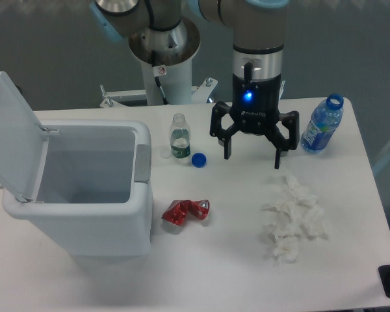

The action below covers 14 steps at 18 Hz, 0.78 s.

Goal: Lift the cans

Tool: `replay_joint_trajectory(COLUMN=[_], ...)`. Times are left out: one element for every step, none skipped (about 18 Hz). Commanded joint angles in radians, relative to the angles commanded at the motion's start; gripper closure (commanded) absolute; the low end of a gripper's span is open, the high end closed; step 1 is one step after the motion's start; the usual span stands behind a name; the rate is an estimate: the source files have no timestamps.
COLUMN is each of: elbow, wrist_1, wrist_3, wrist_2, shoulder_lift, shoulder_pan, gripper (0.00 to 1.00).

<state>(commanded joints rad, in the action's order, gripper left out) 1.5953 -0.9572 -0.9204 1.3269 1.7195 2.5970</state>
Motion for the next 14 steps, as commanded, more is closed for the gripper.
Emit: replay_joint_trajectory(elbow=[0.0,0.005,0.017,0.028,0.037,0.043,0.043,0.045,0.049,0.061,0.071,0.077,0.077,0.077], wrist_1=[0.0,0.005,0.005,0.006,0.008,0.008,0.008,0.008,0.006,0.006,0.005,0.005,0.003,0.002], wrist_3=[0.003,0.008,0.008,0.006,-0.001,-0.006,-0.018,-0.043,-0.084,-0.136,-0.194,-0.252,-0.285,-0.299], wrist_2=[0.0,0.0,0.0,0.0,0.0,0.0,0.0,0.002,0.002,0.002,0.003,0.003,0.003,0.005], shoulder_lift=[0.008,0.009,0.009,0.012,0.012,0.017,0.029,0.034,0.038,0.048,0.049,0.055,0.064,0.069], shoulder_pan=[0.0,0.0,-0.002,-0.003,-0.005,-0.006,-0.009,-0.014,-0.023,-0.031,-0.035,-0.035,-0.038,-0.043], gripper=[0.0,0.0,0.0,0.0,0.0,0.0,0.0,0.0,0.0,0.0,0.0,0.0,0.0,0.0])
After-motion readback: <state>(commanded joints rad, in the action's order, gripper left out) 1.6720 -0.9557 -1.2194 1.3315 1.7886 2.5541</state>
